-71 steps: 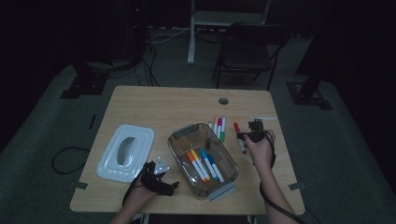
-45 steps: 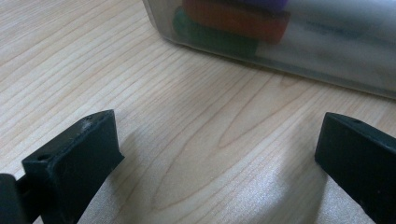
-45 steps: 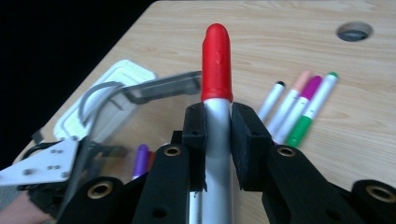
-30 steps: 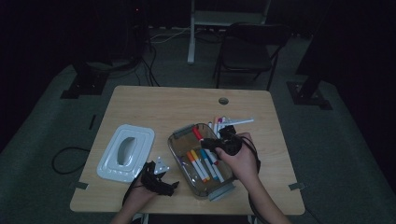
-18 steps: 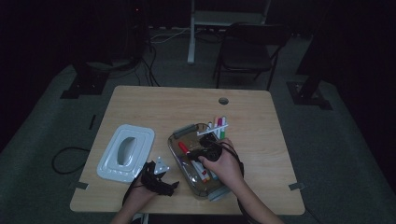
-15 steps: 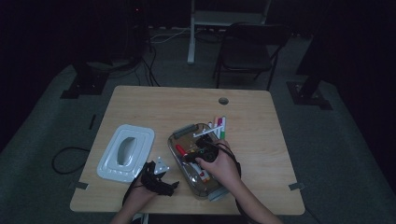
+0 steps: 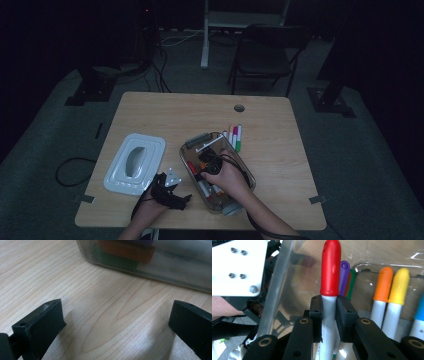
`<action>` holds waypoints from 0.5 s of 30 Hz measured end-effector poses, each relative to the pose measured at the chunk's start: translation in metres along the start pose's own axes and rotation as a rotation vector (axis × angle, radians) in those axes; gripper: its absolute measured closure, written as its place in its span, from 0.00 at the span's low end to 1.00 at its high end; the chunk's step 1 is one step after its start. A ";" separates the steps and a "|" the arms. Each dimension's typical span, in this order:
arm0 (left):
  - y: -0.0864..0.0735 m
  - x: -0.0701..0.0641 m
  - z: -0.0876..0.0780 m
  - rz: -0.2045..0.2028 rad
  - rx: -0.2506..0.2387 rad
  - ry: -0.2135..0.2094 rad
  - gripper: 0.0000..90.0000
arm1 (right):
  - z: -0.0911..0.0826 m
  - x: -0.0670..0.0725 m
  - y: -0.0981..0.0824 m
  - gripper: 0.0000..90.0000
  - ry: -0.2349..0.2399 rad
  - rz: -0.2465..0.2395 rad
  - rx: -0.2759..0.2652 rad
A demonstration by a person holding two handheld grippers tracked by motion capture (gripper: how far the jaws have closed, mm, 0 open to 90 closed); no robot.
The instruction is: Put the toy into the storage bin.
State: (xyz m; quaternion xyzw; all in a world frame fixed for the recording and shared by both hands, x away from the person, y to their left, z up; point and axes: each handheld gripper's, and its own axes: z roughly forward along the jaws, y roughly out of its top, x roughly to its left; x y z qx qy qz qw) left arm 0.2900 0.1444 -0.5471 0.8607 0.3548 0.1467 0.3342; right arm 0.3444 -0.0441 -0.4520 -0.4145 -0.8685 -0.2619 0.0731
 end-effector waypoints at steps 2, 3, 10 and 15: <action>0.000 0.000 0.000 0.000 0.000 0.000 0.01 | 0.004 -0.001 0.000 0.83 -0.010 -0.006 0.033; 0.000 0.000 0.000 0.000 0.000 0.000 0.01 | 0.005 -0.002 0.000 0.83 -0.006 -0.005 0.027; 0.000 0.000 0.000 0.000 0.000 0.000 0.01 | 0.006 -0.008 -0.002 0.74 -0.014 -0.032 -0.003; 0.000 0.000 0.000 0.000 0.000 0.000 0.01 | -0.014 -0.011 -0.004 0.73 -0.022 -0.039 -0.084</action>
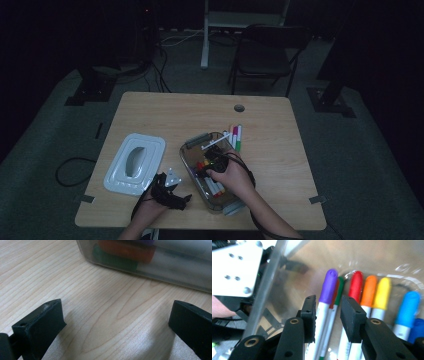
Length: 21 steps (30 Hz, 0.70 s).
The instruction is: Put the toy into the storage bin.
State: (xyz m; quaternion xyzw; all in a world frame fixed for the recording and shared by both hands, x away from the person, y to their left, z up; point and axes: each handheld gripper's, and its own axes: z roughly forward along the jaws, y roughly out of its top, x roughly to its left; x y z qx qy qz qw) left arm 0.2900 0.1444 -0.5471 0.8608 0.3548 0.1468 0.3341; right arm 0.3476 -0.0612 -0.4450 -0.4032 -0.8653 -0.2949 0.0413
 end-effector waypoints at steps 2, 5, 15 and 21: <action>0.000 0.000 0.000 0.000 0.000 0.000 0.01 | -0.009 -0.002 0.000 0.71 0.001 -0.003 -0.031; 0.000 0.000 0.000 0.000 0.000 0.000 0.01 | -0.015 -0.004 -0.001 0.71 -0.002 -0.005 -0.052; 0.000 0.000 0.000 -0.001 -0.002 0.000 0.01 | -0.076 -0.051 -0.016 0.67 -0.087 0.048 -0.281; 0.000 0.000 0.000 -0.001 -0.002 0.001 0.01 | -0.084 -0.091 -0.023 0.66 -0.171 0.140 -0.334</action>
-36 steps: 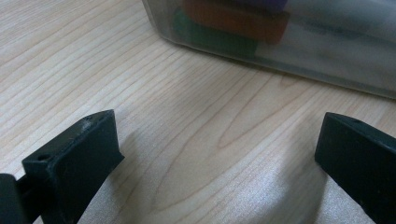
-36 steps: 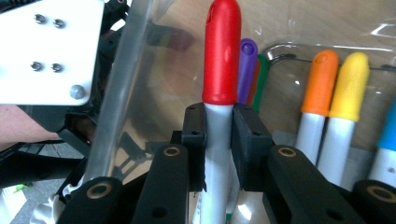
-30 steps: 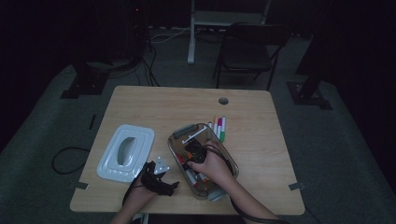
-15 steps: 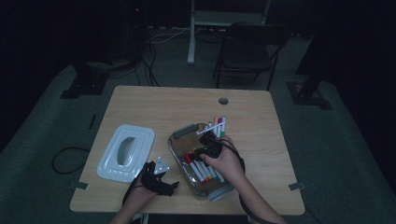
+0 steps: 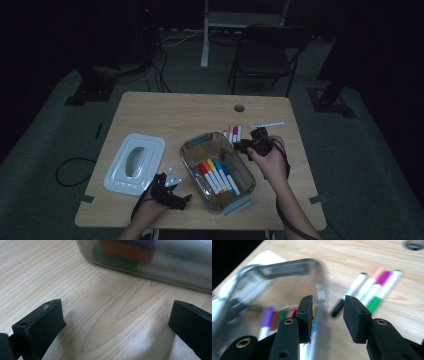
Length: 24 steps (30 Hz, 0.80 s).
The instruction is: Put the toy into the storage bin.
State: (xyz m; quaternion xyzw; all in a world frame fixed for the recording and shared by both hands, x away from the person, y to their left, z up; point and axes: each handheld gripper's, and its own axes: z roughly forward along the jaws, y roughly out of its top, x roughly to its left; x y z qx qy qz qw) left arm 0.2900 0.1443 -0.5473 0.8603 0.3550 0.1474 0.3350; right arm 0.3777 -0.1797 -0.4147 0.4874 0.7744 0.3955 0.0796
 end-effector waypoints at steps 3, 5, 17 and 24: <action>0.000 0.000 0.000 -0.001 -0.001 0.000 0.01 | 0.008 -0.021 -0.002 0.66 -0.044 0.038 0.004; 0.000 0.000 0.000 -0.002 0.000 -0.001 0.01 | 0.016 -0.033 -0.002 0.67 -0.070 0.068 0.013; 0.000 0.000 0.000 -0.002 -0.001 -0.001 0.01 | 0.075 -0.074 0.001 0.77 -0.141 0.184 0.046; 0.000 0.000 0.000 -0.002 -0.001 -0.001 0.01 | 0.108 -0.081 0.013 0.73 -0.195 0.195 0.046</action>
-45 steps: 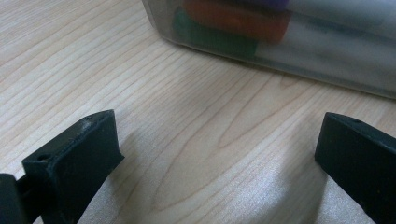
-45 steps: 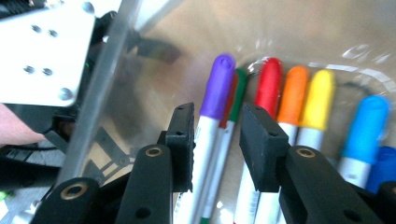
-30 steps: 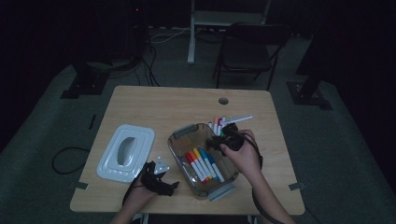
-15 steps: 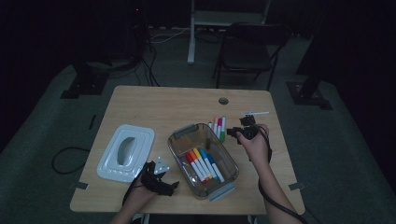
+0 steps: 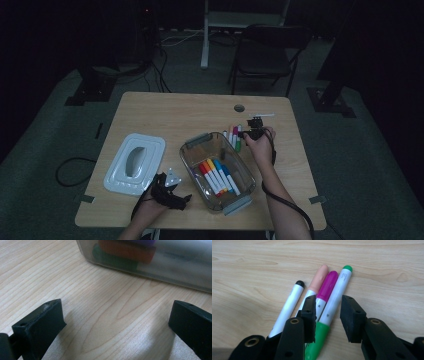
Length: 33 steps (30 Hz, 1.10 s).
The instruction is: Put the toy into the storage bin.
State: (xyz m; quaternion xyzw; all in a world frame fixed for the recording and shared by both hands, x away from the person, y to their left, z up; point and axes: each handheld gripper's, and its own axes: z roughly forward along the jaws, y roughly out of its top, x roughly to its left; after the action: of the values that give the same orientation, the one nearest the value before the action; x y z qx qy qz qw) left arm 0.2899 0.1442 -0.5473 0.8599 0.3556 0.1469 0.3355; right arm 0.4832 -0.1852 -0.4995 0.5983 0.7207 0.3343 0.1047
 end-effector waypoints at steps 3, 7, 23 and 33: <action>0.000 0.000 0.000 0.000 0.000 0.000 0.01 | 0.008 -0.002 0.001 0.73 -0.012 0.011 0.003; 0.000 0.000 0.000 0.001 0.000 0.001 0.01 | 0.014 -0.004 0.000 0.73 -0.028 0.013 0.019; 0.000 0.000 0.000 0.001 0.001 0.000 0.01 | 0.020 -0.019 -0.006 0.80 -0.090 0.072 0.057; 0.000 0.000 0.000 0.002 0.001 0.001 0.01 | 0.004 -0.027 -0.010 0.85 -0.100 0.140 0.039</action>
State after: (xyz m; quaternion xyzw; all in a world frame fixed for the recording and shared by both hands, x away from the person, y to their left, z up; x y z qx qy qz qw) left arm 0.2900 0.1444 -0.5472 0.8603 0.3550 0.1473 0.3349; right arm 0.4841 -0.2101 -0.5155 0.6650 0.6775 0.2961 0.1054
